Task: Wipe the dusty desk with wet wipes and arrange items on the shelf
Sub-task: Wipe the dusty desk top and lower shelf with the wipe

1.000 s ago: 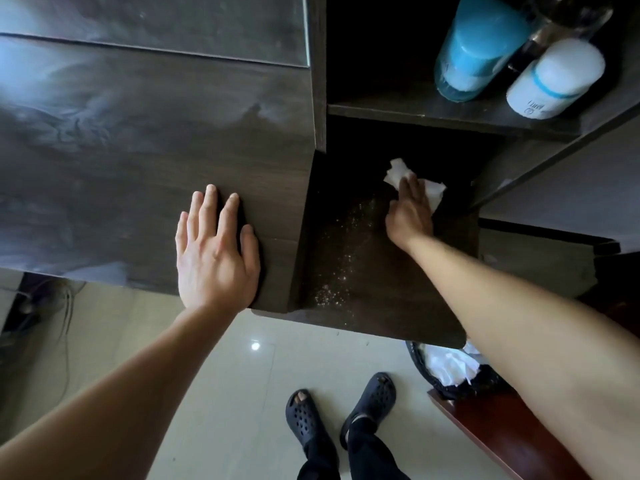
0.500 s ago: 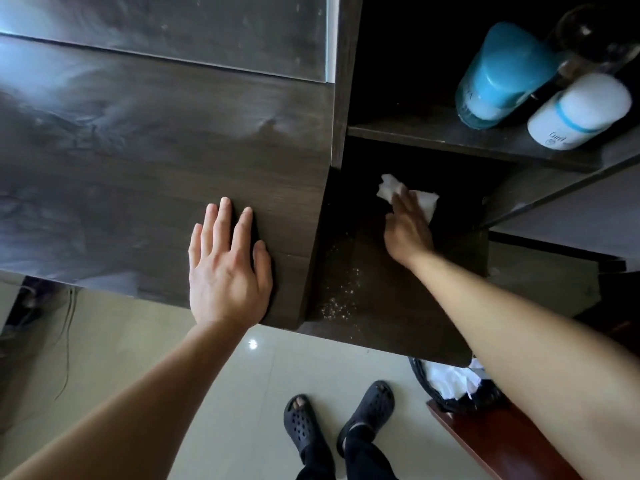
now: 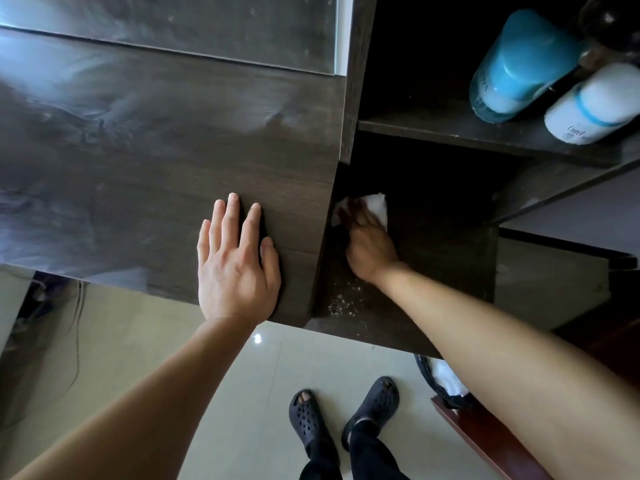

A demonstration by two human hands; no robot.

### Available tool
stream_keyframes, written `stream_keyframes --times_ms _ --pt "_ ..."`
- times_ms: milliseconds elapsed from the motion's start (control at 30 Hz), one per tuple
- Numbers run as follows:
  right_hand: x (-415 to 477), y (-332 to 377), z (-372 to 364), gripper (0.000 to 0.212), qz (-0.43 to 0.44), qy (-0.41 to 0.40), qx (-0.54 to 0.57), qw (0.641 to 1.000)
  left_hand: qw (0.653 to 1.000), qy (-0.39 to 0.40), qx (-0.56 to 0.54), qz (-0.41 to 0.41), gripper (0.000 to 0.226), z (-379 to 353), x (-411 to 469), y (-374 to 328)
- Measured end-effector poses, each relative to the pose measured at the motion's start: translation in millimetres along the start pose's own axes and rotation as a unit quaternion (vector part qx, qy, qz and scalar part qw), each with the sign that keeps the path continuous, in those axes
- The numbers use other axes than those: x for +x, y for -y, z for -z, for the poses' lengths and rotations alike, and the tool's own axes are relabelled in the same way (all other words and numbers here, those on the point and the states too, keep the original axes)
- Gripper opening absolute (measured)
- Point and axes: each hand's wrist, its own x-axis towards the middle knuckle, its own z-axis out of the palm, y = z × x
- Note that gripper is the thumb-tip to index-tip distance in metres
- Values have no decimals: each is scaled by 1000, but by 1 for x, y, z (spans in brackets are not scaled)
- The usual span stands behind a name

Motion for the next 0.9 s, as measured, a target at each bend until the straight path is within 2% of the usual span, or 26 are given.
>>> stream_keyframes --times_ms 167,233,300,367,400,500,600,700,800,833,900 --pt "-87 -16 -10 63 170 90 -40 980 1000 1 0 -1 49 2 1 0" --pt "-62 -27 2 62 151 75 -38 985 1000 0 -2 -1 50 2 1 0" --pt "-27 -27 11 59 74 21 -20 997 1000 1 -3 -1 49 2 1 -1" --pt "-15 -18 7 58 23 8 -21 999 1000 1 -3 0 49 1 1 0" --pt "-25 -13 0 56 29 12 -24 999 1000 2 -4 -2 49 1 0 0" --pt "-98 -20 -22 57 118 18 -51 991 1000 3 -6 -4 49 2 0 0" --pt "-144 -47 -14 63 129 22 -51 990 1000 1 -6 -6 49 2 0 -1" --pt "-119 -56 2 63 32 -34 -62 997 1000 0 -9 -6 49 2 1 -1" --pt "-88 -35 -10 61 -89 -91 -37 991 1000 -2 -10 -6 49 0 2 0" --pt "-94 -22 -21 62 -93 -89 -33 991 1000 -2 -10 -7 49 -1 1 0" --pt "-128 -2 -45 63 -12 -69 -32 997 1000 -2 -11 -8 49 -1 0 1"
